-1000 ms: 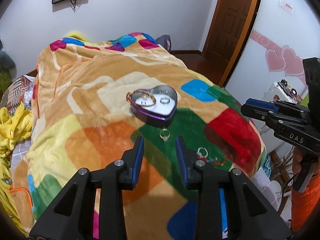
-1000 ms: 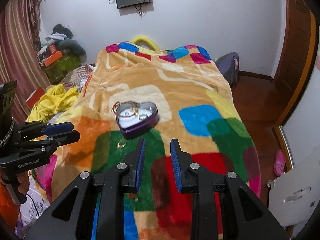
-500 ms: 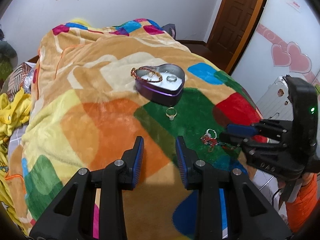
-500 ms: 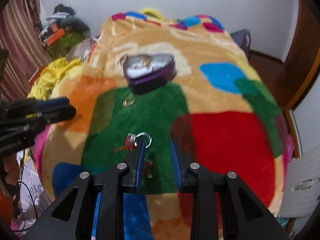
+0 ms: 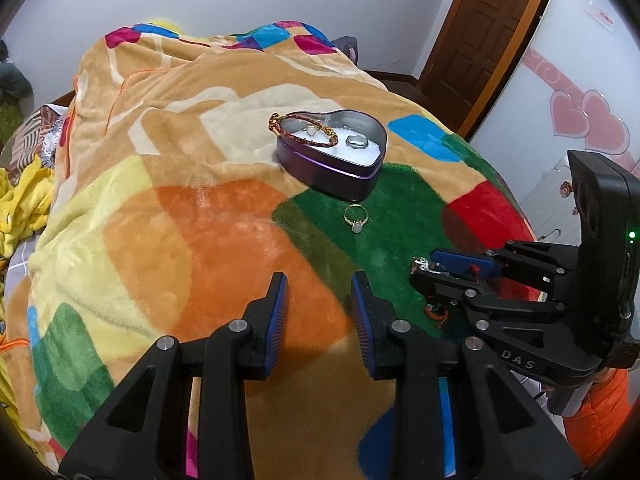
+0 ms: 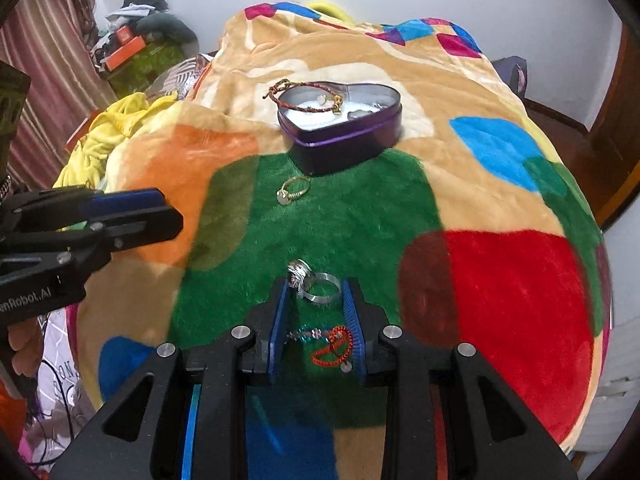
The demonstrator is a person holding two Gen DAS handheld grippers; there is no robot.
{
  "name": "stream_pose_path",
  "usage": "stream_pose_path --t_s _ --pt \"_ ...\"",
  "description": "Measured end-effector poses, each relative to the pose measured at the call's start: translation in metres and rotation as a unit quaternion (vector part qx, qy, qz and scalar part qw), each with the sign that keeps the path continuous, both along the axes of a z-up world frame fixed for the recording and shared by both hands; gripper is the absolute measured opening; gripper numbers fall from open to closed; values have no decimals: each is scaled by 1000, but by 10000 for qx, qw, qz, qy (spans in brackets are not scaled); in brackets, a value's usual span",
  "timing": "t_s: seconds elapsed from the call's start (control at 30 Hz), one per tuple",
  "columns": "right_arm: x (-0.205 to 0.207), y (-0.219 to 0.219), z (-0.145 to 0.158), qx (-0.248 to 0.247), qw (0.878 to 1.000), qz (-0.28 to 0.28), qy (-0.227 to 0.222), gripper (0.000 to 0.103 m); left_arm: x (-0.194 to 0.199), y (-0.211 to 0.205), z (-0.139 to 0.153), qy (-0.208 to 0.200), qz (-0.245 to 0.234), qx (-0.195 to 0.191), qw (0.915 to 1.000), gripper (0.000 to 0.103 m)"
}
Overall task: Organize jewelry
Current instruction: 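Move both open tools back toward the remaining rings and earrings, then grasp the gold stone ring with the left tool while the right tool grasps a silver earring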
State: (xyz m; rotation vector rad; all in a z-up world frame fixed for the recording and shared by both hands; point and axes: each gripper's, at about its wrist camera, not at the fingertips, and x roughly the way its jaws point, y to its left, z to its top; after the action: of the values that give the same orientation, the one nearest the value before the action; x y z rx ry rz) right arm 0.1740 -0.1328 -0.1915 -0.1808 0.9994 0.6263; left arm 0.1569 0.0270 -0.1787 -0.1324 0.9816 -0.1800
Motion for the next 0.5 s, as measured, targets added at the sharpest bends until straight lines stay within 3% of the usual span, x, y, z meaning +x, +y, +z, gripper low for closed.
stream_pose_path --t_s 0.13,0.2,0.5 --pt "3 -1 -2 129 9999 -15 -64 24 5 -4 -1 15 -73 -9 10000 32" --pt "3 -1 0 141 9998 -16 -120 15 9 -6 -2 27 -113 -5 9999 32" --pt "15 -19 12 257 9986 -292 -355 14 31 -19 -9 93 -300 -53 9995 32"
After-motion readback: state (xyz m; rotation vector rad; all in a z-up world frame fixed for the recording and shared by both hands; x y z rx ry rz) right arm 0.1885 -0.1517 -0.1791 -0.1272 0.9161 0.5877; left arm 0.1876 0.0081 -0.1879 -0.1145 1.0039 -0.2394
